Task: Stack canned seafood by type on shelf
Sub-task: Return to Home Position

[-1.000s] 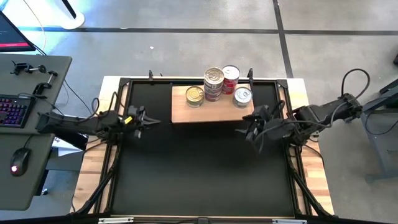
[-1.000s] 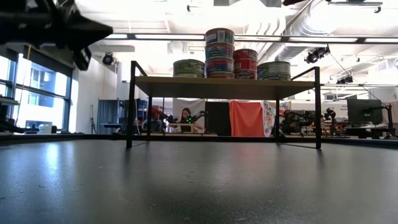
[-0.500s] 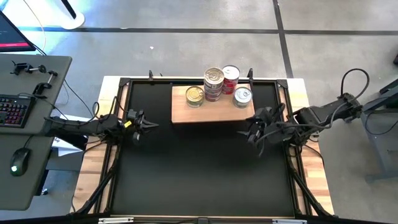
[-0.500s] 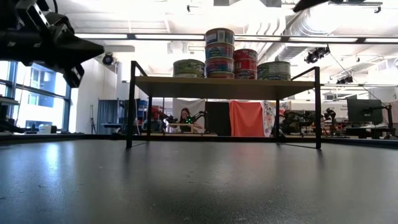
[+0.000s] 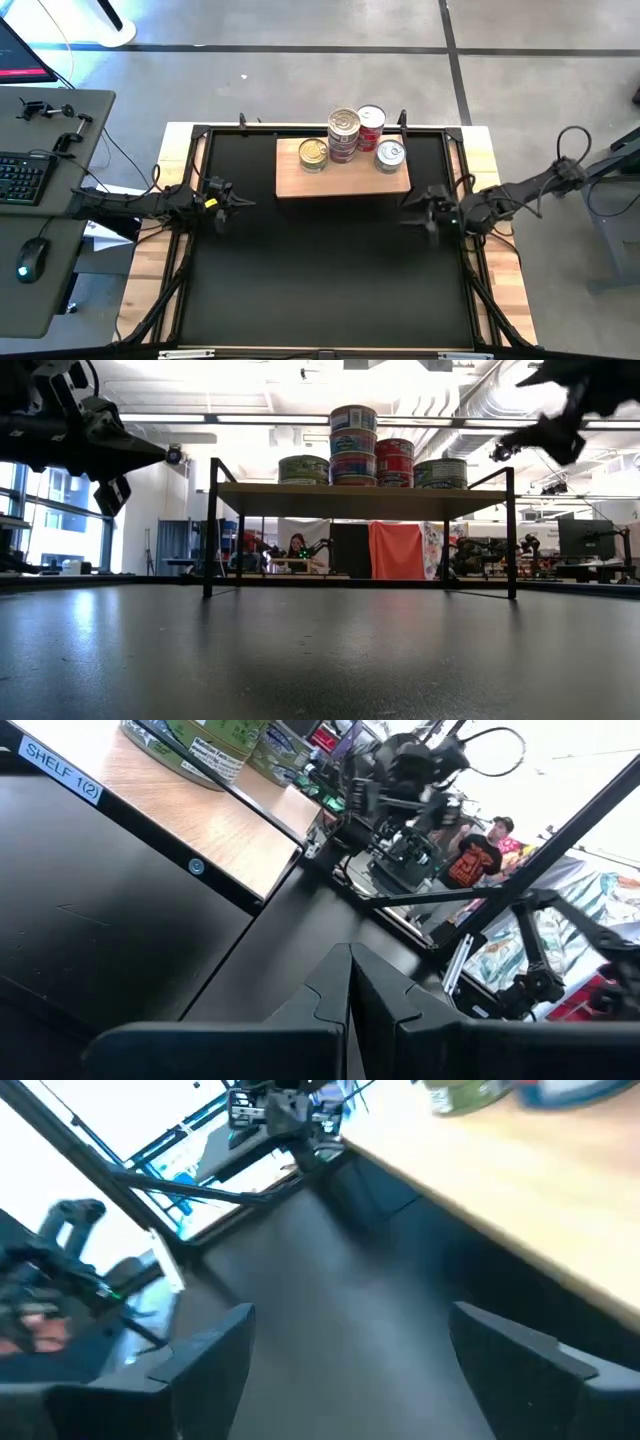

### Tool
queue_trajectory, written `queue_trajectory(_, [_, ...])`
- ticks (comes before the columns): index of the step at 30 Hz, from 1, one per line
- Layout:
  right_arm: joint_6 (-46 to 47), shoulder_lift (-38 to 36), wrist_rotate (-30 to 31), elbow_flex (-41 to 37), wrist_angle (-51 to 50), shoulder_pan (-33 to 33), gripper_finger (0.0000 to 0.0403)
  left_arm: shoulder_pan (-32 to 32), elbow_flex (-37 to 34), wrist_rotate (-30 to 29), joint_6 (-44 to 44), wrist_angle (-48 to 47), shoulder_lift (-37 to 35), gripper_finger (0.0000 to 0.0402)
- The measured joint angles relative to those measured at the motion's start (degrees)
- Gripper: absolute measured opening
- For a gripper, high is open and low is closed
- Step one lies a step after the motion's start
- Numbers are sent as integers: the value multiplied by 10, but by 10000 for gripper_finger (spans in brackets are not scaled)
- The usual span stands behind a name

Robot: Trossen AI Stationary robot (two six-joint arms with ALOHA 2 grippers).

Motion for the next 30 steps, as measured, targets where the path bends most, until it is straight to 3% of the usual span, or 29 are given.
queue_trajectory(4, [-87, -117, -4, -76, 2, -13, 321, 0, 0, 0, 0, 0, 0, 0])
queue_trajectory(12, [-269, -294, -77, -174, 7, -15, 321, 0, 0, 0, 0, 1, 0, 0])
queue_trajectory(23, [-396, -295, -86, -202, 26, -86, 321, 0, 1, -2, 0, 0, 5, 0])
queue_trajectory(30, [-409, -294, -201, -203, 23, -170, 321, 0, 1, -2, 1, -1, 5, 0])
